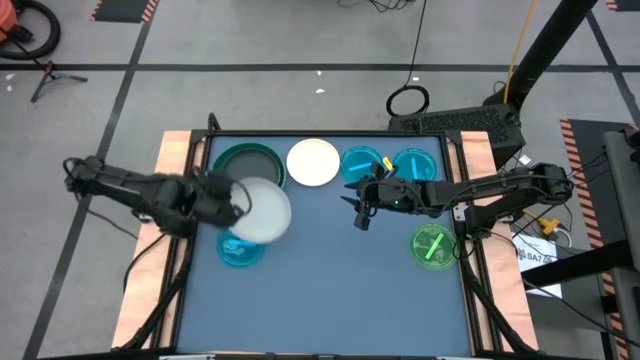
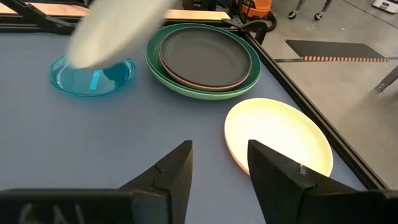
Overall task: Stack plastic plates
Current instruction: Stack the gray plate on top of the black plate
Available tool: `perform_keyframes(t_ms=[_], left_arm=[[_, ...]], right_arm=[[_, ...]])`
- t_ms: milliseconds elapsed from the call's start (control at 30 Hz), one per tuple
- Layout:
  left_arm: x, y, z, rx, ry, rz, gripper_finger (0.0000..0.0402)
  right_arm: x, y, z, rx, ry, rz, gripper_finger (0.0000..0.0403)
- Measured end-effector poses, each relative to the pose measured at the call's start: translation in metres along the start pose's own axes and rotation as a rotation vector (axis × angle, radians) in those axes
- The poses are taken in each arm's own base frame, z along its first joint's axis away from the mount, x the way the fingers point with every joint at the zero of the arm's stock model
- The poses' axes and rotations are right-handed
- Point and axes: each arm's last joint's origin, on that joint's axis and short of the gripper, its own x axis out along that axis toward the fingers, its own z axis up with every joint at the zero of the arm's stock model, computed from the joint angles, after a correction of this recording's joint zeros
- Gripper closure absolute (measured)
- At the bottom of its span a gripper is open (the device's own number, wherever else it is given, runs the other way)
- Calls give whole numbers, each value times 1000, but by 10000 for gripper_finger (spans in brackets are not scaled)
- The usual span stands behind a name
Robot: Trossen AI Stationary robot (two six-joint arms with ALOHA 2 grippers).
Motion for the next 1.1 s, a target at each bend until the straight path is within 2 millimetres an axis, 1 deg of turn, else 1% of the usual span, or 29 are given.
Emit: perform_keyframes(t_ms=[133, 300, 500, 667, 867, 967, 1100], left_arm=[[12, 20, 19, 21, 28, 89, 392], [30, 44, 36, 78, 101, 146, 392], [47, 75, 53, 41, 121, 179, 392], [62, 95, 66, -14, 114, 165, 392], [93, 109, 72, -28, 247, 175, 391], [105, 112, 75, -39, 270, 193, 372], [112, 114, 78, -34, 268, 203, 349]], right_arm=[[0, 0, 0, 0, 0, -1, 257], [0, 0, 0, 0, 0, 0, 257], [0, 0, 0, 0, 1, 0, 257], [0, 0, 0, 0, 1, 0, 257], [0, 0, 0, 0, 1, 0, 257], [0, 0, 0, 0, 1, 0, 257], [0, 0, -1, -2, 11, -1, 257]])
